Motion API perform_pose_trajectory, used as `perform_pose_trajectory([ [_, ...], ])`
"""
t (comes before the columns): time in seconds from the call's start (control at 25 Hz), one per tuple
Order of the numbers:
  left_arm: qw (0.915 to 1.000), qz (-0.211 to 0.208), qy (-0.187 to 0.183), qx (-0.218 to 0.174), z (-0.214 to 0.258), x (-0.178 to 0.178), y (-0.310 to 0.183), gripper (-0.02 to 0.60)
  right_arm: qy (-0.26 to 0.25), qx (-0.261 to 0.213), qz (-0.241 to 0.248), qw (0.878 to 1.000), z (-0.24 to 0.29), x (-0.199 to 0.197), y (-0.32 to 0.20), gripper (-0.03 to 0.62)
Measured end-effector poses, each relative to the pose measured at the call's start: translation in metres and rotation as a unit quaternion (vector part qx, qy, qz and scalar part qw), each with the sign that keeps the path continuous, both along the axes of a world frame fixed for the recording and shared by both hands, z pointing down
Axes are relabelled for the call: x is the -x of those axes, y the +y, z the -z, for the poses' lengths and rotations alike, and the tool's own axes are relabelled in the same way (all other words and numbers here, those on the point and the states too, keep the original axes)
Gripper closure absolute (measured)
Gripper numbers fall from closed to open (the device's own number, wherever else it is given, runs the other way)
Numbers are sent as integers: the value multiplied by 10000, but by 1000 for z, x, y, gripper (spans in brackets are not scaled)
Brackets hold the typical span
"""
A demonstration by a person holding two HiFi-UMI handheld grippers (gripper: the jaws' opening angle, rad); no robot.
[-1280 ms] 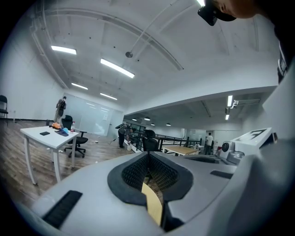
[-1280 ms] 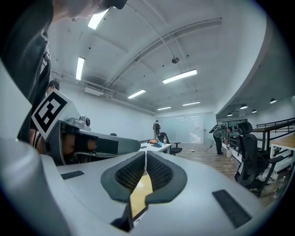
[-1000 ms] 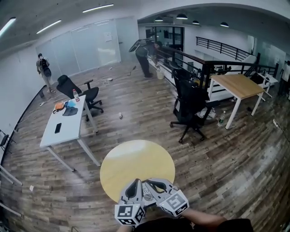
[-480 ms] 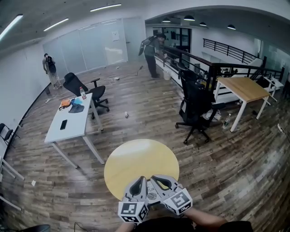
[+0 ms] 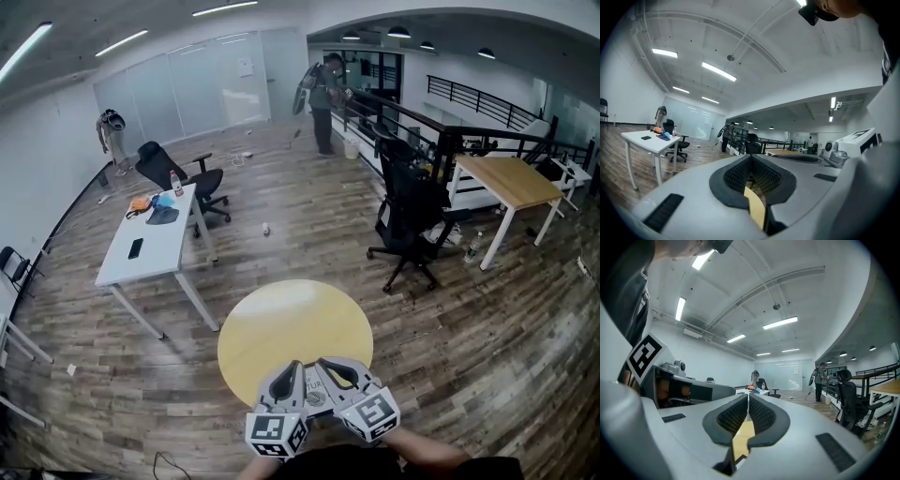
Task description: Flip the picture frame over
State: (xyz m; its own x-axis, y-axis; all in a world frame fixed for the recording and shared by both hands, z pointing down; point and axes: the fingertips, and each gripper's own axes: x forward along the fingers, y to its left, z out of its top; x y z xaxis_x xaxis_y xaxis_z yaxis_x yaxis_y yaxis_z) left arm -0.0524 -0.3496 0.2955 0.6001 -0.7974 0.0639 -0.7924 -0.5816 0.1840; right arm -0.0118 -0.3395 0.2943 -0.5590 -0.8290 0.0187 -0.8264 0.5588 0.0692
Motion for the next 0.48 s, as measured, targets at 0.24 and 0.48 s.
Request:
perform_pose_trajectory([
  [0.24, 10000, 15, 29, 10, -2, 1, 3, 552, 16, 53, 56, 10000, -8, 2, 3, 568],
  [0.48, 10000, 11, -19, -22, 0, -2, 4, 552, 2, 63, 89, 9999, -7, 1, 4, 568],
])
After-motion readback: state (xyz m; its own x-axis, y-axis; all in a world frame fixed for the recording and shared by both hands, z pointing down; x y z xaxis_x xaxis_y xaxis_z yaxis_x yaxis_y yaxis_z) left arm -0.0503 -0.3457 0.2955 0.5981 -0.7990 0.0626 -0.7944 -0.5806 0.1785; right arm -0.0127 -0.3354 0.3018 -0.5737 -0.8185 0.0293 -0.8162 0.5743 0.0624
